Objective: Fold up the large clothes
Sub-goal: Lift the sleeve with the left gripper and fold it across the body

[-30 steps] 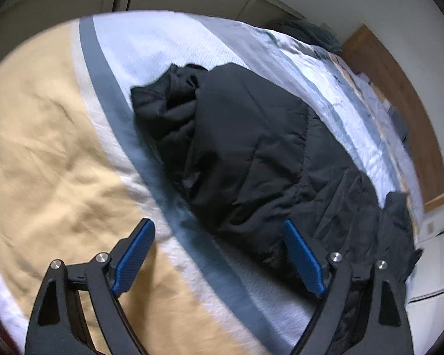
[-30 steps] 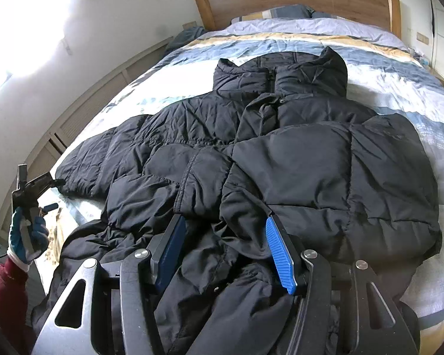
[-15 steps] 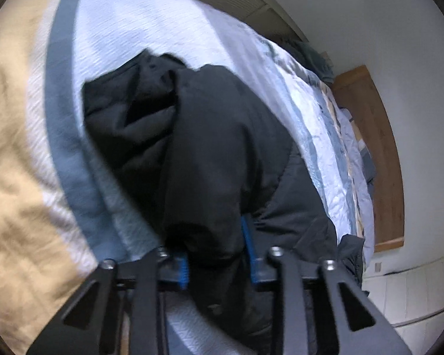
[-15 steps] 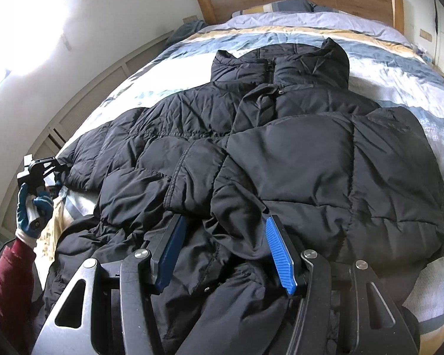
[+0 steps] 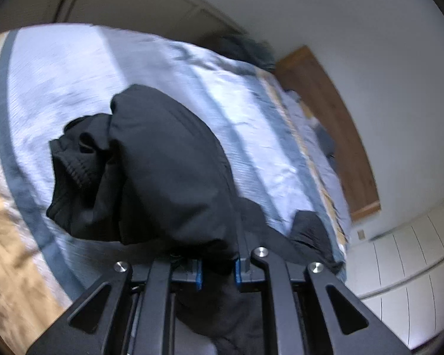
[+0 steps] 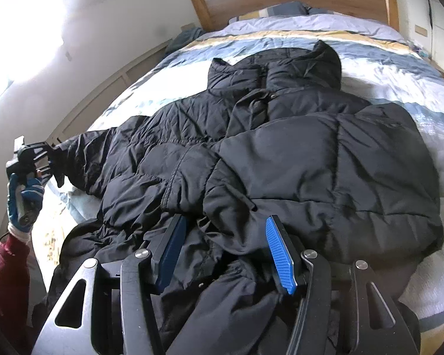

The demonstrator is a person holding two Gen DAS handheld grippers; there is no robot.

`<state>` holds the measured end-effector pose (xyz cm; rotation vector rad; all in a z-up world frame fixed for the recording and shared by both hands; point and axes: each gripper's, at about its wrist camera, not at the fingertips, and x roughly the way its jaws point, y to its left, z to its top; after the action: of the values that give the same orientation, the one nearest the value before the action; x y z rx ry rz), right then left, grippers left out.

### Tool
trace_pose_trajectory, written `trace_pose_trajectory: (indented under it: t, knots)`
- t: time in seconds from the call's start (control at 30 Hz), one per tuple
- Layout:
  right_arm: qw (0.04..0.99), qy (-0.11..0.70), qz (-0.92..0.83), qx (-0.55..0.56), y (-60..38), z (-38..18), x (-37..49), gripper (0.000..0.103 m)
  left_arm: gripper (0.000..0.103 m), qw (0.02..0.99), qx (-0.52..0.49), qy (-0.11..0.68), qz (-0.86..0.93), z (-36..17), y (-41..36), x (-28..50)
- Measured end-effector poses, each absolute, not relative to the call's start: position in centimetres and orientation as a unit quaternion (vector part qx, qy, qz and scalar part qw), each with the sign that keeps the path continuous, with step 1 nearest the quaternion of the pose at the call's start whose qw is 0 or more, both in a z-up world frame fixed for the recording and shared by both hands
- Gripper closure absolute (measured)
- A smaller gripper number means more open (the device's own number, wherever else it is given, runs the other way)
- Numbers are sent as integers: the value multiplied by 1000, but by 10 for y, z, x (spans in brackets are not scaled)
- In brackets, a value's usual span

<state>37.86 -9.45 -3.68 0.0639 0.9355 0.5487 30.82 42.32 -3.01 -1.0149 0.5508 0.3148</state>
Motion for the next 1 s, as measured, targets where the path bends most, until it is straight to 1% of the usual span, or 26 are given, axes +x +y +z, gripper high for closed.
trace_pose_trajectory:
  t: [0.23,0.33,0.43,0.57,0.73,0.93,1.0]
  knots:
    - [868,430,242,49,-127,-23,370,47,90,861,-423,274,74,28,342,338]
    - [876,420,230,60,-149,-14,363,47,90,871,-392,293,41,46,294,358]
    - [882,413,216,69,-172,-9,356,47,90,877,-358,321,14,52,243,379]
    - [888,409,194,82,-205,-6,345,47,90,881,-300,366,-11,44,175,402]
    - [892,409,165,98,-241,-8,333,47,90,876,-235,421,-21,11,107,418]
    - [893,415,137,109,-271,-16,327,47,90,873,-177,453,-22,-18,58,415]
    - [892,418,131,112,-276,-21,327,47,90,876,-157,456,-23,-25,52,414]
